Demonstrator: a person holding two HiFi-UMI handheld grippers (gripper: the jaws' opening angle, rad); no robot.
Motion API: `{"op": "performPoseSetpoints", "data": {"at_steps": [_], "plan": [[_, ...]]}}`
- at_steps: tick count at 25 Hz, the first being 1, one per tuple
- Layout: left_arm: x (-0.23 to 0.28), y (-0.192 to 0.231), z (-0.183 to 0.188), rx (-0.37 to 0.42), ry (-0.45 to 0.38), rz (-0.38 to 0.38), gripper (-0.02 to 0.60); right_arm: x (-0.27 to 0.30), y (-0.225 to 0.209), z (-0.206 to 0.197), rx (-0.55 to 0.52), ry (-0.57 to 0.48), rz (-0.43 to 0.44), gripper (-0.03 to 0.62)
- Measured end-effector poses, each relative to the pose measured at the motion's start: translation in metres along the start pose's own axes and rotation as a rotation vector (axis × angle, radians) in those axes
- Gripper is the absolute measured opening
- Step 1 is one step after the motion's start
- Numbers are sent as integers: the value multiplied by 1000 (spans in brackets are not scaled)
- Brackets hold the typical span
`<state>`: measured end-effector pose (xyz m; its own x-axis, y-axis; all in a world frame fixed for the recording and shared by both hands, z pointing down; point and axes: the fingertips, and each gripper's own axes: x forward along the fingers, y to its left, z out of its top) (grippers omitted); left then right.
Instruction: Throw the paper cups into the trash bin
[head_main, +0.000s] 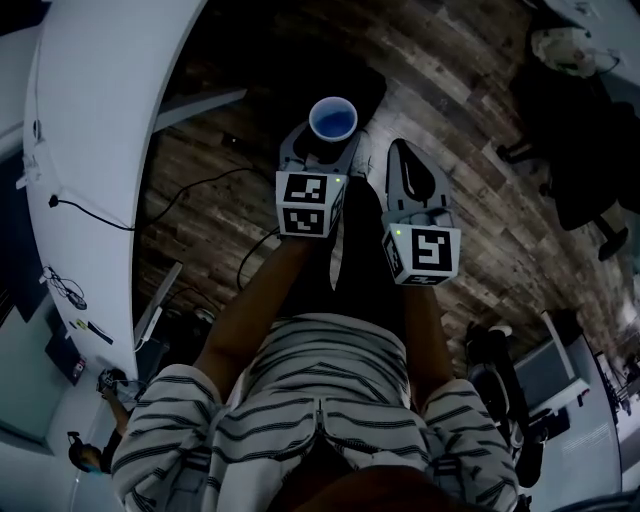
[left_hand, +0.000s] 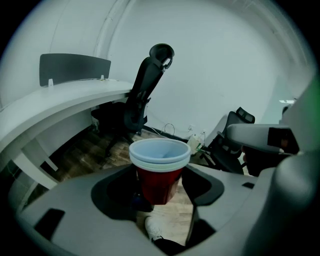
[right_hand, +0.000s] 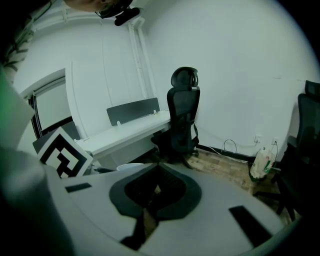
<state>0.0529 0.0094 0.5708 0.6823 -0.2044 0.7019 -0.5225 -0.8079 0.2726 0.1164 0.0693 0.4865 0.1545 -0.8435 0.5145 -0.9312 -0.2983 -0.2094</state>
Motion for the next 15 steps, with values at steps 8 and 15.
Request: {"op": "performPoseSetpoints", "data": {"at_steps": [8, 15], "plan": [[29, 8, -24, 7, 50, 4, 301, 10, -8, -24, 22, 28, -8, 9], [52, 10, -46, 43, 106, 18, 301, 12, -18, -42, 45, 46, -19, 9]]}}
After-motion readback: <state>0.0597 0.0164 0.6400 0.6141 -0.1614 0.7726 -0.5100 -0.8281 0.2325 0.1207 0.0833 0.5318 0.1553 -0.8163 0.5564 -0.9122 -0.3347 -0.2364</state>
